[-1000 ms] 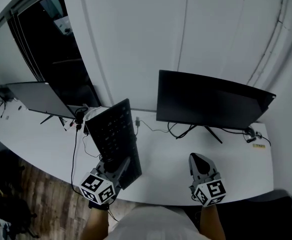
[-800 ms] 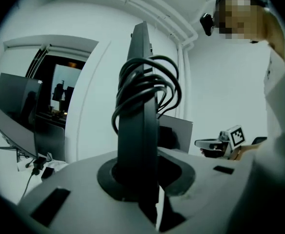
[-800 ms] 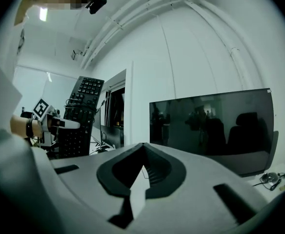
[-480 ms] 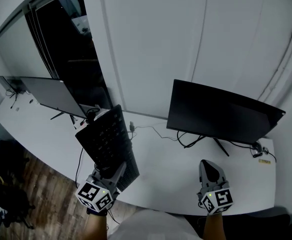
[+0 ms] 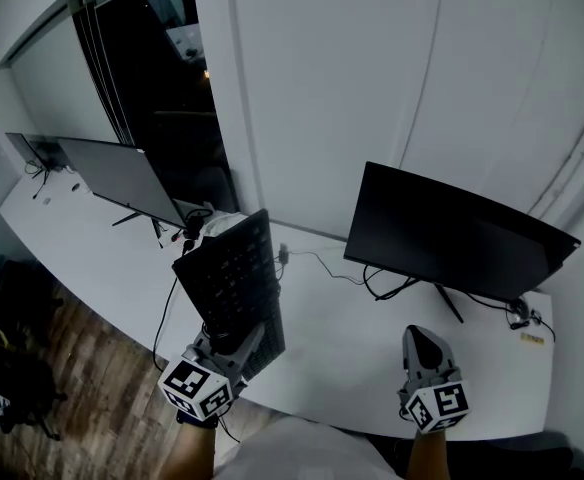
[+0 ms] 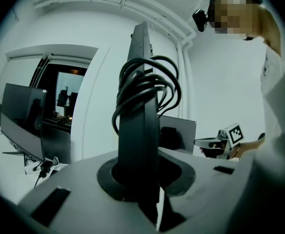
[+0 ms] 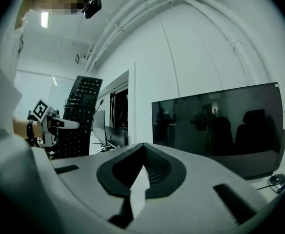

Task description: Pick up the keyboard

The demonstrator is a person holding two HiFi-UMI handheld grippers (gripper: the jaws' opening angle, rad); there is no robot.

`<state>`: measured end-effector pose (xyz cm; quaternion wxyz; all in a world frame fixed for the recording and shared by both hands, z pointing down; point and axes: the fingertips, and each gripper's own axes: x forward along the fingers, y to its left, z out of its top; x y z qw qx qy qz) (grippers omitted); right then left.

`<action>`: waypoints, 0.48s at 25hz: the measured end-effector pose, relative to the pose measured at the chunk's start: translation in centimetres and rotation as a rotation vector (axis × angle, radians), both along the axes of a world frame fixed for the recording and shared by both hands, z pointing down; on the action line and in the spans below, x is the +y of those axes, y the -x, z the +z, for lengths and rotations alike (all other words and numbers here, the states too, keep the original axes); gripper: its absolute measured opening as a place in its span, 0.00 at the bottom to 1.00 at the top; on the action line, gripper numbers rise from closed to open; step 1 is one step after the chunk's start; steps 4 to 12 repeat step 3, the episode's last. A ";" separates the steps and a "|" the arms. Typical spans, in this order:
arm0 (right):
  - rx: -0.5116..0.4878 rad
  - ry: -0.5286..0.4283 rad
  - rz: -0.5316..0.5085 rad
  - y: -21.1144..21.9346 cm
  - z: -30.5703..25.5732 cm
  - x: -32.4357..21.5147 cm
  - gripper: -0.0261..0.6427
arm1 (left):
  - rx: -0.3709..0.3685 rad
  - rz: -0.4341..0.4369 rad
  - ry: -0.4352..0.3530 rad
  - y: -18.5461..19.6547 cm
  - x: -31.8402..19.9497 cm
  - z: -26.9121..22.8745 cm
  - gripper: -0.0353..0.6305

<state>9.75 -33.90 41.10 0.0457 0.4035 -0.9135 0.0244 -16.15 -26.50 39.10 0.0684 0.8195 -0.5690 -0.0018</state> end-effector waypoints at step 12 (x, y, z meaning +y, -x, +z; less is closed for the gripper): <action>0.002 0.002 -0.001 -0.2 -0.2 -0.1 0.04 | 0.002 0.010 0.005 -0.5 -0.1 0.0 0.15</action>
